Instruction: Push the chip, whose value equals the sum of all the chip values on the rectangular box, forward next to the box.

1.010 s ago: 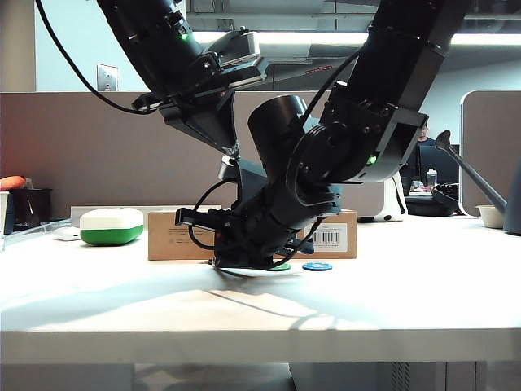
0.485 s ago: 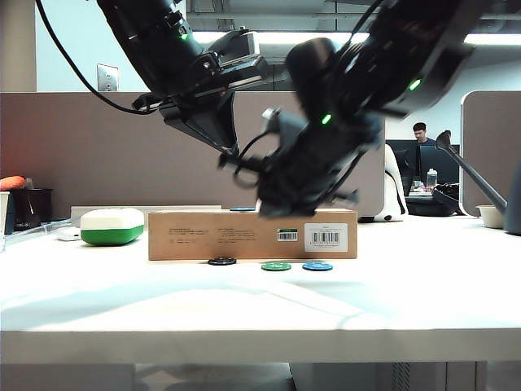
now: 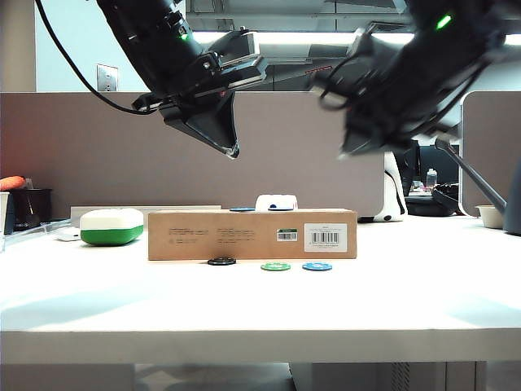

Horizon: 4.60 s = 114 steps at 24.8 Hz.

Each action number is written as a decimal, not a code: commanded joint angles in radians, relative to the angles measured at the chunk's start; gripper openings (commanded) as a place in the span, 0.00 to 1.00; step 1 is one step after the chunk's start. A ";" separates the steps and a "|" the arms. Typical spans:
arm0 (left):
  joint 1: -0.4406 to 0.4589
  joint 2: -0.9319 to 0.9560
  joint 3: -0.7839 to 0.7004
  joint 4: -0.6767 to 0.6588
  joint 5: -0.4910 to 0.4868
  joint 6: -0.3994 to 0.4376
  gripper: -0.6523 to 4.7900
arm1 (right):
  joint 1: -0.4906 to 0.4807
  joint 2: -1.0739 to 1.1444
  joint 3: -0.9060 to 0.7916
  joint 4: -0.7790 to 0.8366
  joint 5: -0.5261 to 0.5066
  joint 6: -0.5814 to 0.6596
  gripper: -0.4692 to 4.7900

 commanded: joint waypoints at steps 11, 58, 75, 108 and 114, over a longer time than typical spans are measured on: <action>-0.002 -0.003 0.000 0.007 0.000 0.003 0.11 | 0.002 -0.816 -0.264 -0.478 0.089 -0.015 0.08; 0.465 -1.305 -0.345 -0.208 -0.327 0.143 0.11 | 0.002 -1.268 -0.307 -0.684 0.091 -0.015 0.08; 0.605 -1.603 -1.050 0.136 0.040 0.003 0.11 | 0.002 -1.268 -0.307 -0.684 0.092 -0.015 0.08; 0.592 -1.603 -1.236 0.417 0.042 0.011 0.11 | 0.002 -1.269 -0.307 -0.684 0.092 -0.015 0.08; 0.587 -1.603 -1.236 0.417 0.042 0.016 0.11 | 0.002 -1.269 -0.307 -0.684 0.092 -0.015 0.08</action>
